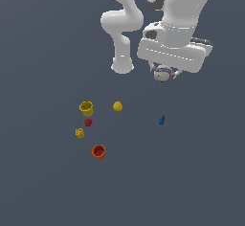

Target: Pick up a designated object from a clutter of objects.

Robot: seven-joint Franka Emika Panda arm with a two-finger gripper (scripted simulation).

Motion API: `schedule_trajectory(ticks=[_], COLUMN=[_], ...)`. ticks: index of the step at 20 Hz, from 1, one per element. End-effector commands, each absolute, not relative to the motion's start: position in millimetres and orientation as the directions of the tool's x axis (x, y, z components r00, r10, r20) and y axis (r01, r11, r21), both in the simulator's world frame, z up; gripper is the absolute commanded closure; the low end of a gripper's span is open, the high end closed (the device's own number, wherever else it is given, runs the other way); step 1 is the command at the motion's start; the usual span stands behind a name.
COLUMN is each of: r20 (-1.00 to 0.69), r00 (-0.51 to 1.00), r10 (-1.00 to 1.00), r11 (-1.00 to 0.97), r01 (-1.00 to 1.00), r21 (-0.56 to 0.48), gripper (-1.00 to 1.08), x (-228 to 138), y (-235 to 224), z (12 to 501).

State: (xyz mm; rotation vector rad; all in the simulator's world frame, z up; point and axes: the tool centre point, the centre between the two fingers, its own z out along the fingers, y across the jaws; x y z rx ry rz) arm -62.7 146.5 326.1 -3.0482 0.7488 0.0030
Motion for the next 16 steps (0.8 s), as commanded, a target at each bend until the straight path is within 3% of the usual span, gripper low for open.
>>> schedule_trajectory(ticks=[1,16], r20=[-0.002,0.0], r00=[0.886,0.886], r10=[-0.463,-0.464], r11=[-0.886,-0.886], r01=[-0.463,-0.464], r21=[-0.001,0.0], gripper=[1.08,1.08], x=[-57.0,-39.3], y=[139.7,124.2], z=[345.9,392.9])
